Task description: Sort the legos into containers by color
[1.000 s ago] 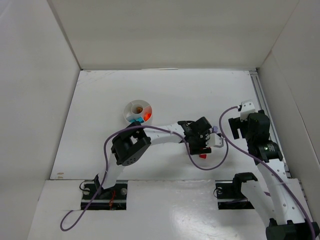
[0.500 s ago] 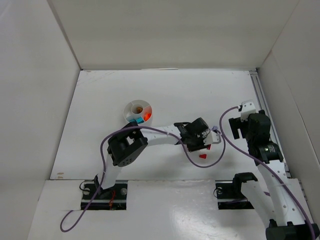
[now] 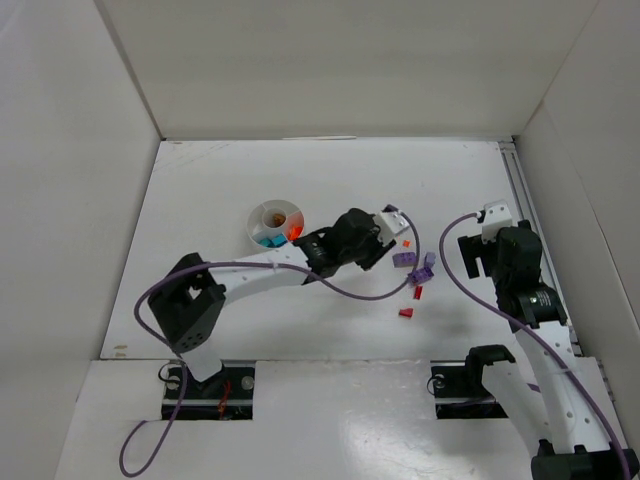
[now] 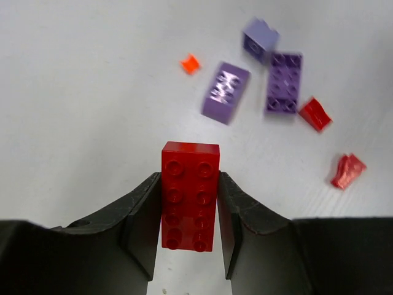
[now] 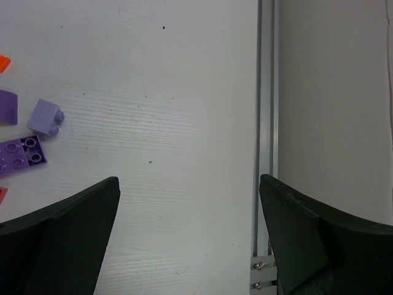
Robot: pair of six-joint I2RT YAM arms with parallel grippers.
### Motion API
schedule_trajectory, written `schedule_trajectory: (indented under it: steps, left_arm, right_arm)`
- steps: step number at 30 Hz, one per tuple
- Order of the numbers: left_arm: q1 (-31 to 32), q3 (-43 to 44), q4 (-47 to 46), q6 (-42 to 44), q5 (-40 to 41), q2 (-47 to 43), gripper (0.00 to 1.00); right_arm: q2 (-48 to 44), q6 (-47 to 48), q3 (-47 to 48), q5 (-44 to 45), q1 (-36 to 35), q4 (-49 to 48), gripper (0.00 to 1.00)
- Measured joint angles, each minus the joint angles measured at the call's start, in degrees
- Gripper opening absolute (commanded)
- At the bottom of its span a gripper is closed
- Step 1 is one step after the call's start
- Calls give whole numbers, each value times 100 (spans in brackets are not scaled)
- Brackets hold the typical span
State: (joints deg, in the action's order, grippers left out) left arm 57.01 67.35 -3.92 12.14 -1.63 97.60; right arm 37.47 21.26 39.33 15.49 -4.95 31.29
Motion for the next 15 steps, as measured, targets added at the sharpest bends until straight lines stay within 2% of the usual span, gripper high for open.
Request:
schedule_trajectory:
  steps: [3,9,13,15]
  left_arm:
    - [-323,-470,-442,-457,361,-616,17]
    - [-1384,-2133,-1504,-1314,1207,-2374,28]
    - [-1893,-3154,-2131,-1617,1587,-3759,34]
    - [-2192,-3473,-2435,-1672,1639,-4286,34]
  right_arm:
    - [2,0,0,0,0,-2,100]
    - [52,39,0,-7,0,-15,100]
    - [216,105,0,-59,2,-52,100]
    - [310,133,0,-96,2,-83,100]
